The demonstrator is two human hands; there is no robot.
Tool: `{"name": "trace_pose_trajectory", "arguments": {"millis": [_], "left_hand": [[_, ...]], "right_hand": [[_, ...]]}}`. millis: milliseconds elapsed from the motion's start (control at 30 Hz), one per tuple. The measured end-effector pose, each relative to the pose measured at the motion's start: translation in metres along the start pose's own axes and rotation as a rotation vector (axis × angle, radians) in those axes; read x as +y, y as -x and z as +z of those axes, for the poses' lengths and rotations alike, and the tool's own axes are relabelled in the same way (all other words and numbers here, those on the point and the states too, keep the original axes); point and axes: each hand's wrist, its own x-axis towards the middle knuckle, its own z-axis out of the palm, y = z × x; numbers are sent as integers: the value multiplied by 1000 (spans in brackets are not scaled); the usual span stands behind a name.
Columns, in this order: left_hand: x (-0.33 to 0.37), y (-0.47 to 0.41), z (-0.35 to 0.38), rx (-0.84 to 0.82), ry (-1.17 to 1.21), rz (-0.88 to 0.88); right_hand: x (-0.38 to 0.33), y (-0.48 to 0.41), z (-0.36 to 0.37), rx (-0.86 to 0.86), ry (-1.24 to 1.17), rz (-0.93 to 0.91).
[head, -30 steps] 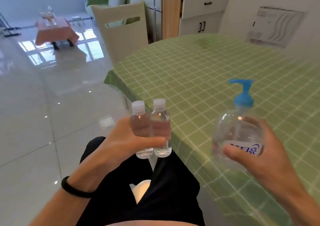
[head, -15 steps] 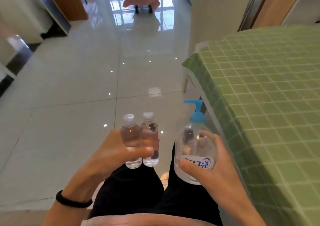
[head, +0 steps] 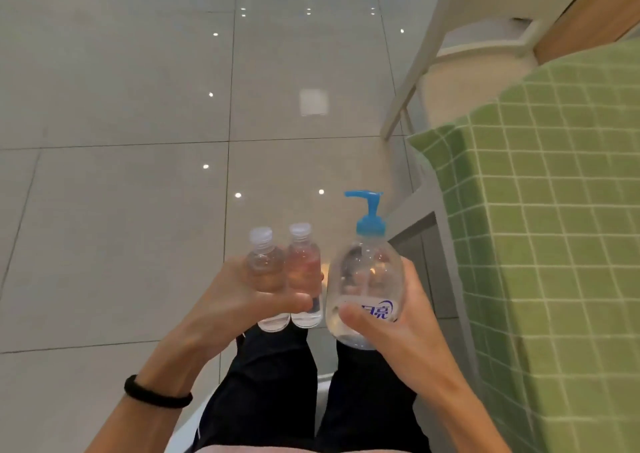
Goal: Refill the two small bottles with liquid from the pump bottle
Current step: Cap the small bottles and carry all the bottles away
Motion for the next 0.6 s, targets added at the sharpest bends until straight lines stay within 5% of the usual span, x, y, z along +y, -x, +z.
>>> {"name": "trace_pose_trajectory", "arguments": {"millis": [600], "left_hand": [[245, 129, -121, 99, 168, -114]], "right_hand": [[-298, 20, 77, -56, 43, 145]]}}
